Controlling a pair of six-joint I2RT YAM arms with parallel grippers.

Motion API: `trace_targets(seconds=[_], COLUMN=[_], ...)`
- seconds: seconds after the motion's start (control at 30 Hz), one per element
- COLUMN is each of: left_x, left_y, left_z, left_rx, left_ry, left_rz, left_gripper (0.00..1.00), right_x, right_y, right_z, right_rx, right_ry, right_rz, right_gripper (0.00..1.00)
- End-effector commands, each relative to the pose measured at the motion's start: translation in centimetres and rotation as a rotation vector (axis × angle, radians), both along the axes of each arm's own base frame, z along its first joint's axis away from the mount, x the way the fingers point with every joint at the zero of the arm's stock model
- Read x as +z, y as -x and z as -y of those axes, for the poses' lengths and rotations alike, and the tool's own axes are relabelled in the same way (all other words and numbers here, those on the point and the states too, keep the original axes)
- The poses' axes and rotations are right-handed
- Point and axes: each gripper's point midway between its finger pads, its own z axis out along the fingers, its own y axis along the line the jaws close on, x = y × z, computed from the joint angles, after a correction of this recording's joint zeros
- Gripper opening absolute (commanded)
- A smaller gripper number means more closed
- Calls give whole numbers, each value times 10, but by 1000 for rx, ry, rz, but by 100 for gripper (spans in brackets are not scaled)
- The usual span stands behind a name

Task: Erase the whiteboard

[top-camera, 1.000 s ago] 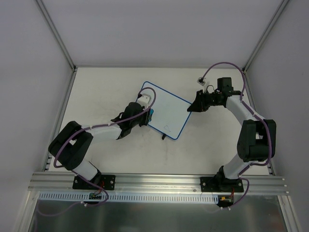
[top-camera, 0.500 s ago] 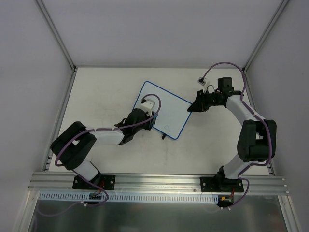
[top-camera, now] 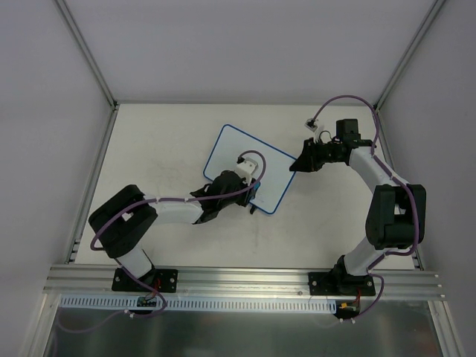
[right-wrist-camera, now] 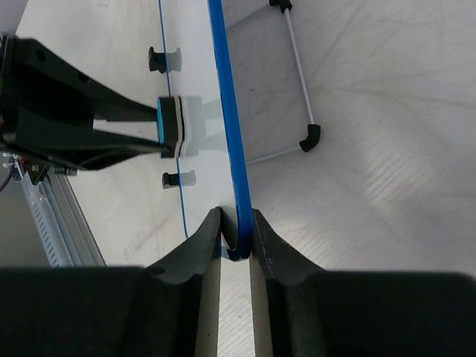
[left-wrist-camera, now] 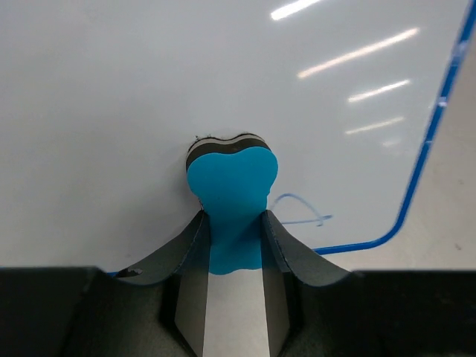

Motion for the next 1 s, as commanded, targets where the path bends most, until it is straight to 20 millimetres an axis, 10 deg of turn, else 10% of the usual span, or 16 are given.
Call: trace_targets(seconds=[0.0,0.37,0.97], left_x=[-24,-39,-54], left_y=[30,48,-3], left_z=[36,61,-61], left_rx=[-152,-222,285], left_ry=[-56,-148,-153], left_rz=[-79,-84,-137], left_gripper=[0,0,0], right_x=[-3,-3,-4], right_y=[-1,-2,0], right_z=[4,4,4], right_rx=[19,20,21], right_ry=[63,59,66], right_rz=[74,74,77], right_gripper=[0,0,0])
